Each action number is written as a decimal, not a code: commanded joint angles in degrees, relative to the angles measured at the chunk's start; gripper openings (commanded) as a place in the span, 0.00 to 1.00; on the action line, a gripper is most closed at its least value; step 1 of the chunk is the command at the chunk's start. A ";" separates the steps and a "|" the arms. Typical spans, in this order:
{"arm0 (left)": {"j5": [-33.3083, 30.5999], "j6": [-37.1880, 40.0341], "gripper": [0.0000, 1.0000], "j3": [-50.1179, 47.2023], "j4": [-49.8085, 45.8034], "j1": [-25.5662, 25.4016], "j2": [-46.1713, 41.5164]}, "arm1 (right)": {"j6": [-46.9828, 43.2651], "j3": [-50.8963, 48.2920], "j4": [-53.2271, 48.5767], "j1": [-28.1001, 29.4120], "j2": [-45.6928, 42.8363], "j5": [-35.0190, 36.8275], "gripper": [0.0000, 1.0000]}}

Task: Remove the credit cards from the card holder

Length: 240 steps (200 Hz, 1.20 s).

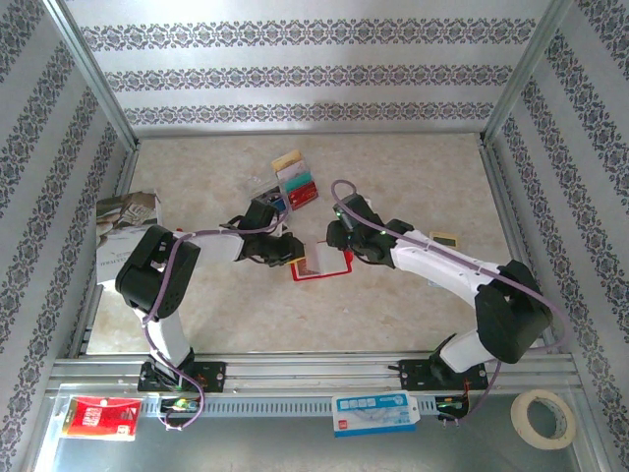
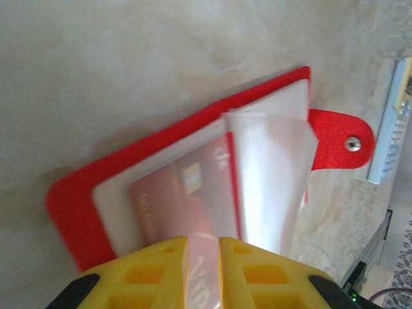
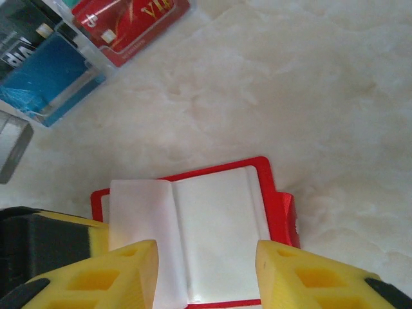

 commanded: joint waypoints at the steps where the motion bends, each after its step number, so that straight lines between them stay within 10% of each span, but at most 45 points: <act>1: 1.41 1.28 0.21 2.64 -2.79 -1.69 -0.94 | 0.68 -2.11 1.53 -0.76 -1.10 -0.58 0.45; 162: -6.66 5.26 0.24 17.29 -12.05 -9.09 13.06 | 3.71 -10.73 6.45 -4.49 -8.15 -1.70 0.45; 240: -4.66 2.57 0.32 13.86 -3.43 -7.53 2.05 | 3.20 -11.92 8.95 -5.06 -10.15 -3.85 0.45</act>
